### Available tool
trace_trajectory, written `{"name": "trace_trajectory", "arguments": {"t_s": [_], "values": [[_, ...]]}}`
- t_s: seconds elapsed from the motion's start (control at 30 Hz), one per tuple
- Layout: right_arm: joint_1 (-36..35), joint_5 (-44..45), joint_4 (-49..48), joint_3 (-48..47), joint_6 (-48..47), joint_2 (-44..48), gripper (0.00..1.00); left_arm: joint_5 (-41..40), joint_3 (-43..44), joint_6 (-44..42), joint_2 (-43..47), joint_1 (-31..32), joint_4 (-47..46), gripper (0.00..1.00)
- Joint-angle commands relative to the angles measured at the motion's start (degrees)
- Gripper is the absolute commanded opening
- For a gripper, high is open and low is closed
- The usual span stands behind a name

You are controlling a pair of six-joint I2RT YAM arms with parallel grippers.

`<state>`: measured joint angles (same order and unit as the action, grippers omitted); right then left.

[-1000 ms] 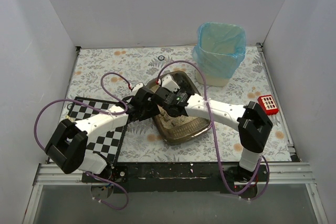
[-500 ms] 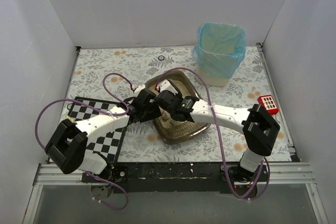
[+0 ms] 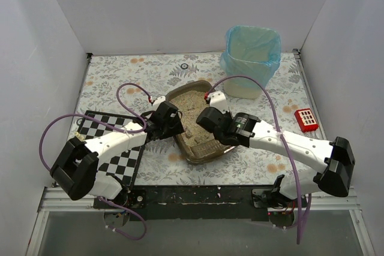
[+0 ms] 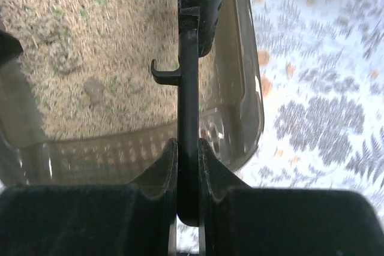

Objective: Clean the litter box

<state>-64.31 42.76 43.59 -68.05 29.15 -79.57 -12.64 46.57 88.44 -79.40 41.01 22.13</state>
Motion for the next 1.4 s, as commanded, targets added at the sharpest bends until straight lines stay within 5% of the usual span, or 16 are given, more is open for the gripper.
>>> {"name": "trace_trajectory", "arguments": {"t_s": [0.0, 0.2, 0.33, 0.5, 0.73, 0.93, 1.1, 1.37], "values": [[0.1, -8.4, 8.8, -2.2, 16.9, 6.5, 0.01, -2.6, 1.3, -0.8, 3.0, 0.1, 0.1, 0.56], [0.3, -25.7, -8.9, 9.1, 32.3, 20.5, 0.01, -3.4, 1.9, -0.5, 2.9, 0.1, 0.5, 0.55], [0.6, -20.6, -1.6, 12.4, 49.7, 26.6, 0.01, -3.3, 1.9, -0.3, 3.1, 0.1, 0.5, 0.55], [0.8, -22.4, 0.0, 16.5, 60.3, 31.7, 0.01, -3.6, 2.0, -0.1, 2.6, 0.1, 0.3, 0.54], [9.4, -35.6, 4.7, 8.4, 56.2, 24.5, 0.01, -2.6, 2.2, -1.1, 3.1, 0.0, -0.2, 0.53], [24.1, -60.2, 0.9, 11.2, 49.2, 15.7, 0.01, -2.3, 1.1, -2.3, 5.0, 0.0, -1.7, 0.51], [27.5, -58.1, 2.8, 8.4, 47.0, 10.0, 0.01, 0.2, 0.1, -4.2, 6.8, 0.0, -3.7, 0.43], [29.9, -60.2, -7.3, 14.0, 47.5, 1.4, 0.01, 0.6, -1.0, -5.4, 5.9, 0.1, -4.5, 0.41]]}}
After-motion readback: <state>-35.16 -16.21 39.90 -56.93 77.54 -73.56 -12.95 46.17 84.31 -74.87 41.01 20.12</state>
